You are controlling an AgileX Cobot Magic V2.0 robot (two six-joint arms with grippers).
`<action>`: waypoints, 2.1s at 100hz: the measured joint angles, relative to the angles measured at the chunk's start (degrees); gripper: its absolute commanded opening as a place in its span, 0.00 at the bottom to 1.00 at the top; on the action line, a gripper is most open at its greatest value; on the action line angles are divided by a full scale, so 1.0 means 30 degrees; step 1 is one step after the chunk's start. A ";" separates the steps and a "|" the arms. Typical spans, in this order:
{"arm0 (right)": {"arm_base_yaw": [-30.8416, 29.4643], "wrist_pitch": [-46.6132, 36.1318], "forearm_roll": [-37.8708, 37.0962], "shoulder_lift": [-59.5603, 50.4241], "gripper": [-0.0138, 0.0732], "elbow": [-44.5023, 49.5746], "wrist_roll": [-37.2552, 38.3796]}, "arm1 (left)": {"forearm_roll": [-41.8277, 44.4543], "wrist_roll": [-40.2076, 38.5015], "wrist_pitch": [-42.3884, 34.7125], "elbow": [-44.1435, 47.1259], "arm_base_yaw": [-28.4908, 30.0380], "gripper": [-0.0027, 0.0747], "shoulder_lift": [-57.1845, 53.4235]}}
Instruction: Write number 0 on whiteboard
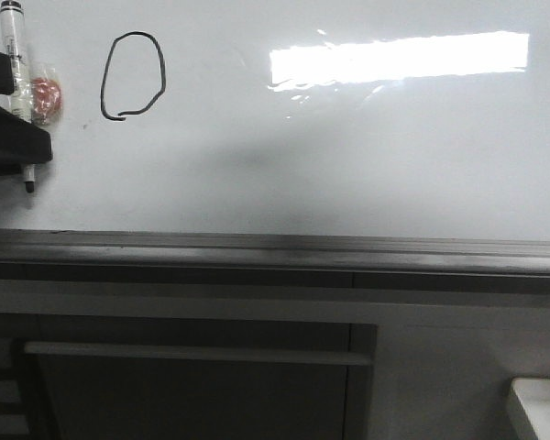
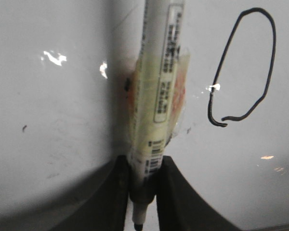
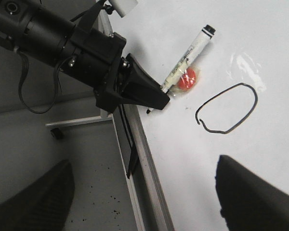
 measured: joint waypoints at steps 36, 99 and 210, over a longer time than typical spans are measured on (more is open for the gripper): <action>0.0000 0.0097 0.0000 0.0000 0.77 0.0000 0.0000 | 0.0897 0.0000 -0.0463 0.0000 0.0000 0.39 0.0040; -0.0112 -0.1285 0.0000 -0.3314 0.10 0.1589 0.0325 | 0.4057 0.0034 0.0283 0.0036 0.0000 0.01 -0.8455; -0.0138 -1.6939 0.2596 -2.4147 0.10 2.1304 0.0205 | 0.7163 0.0102 0.1845 0.5077 0.0000 0.01 -2.2075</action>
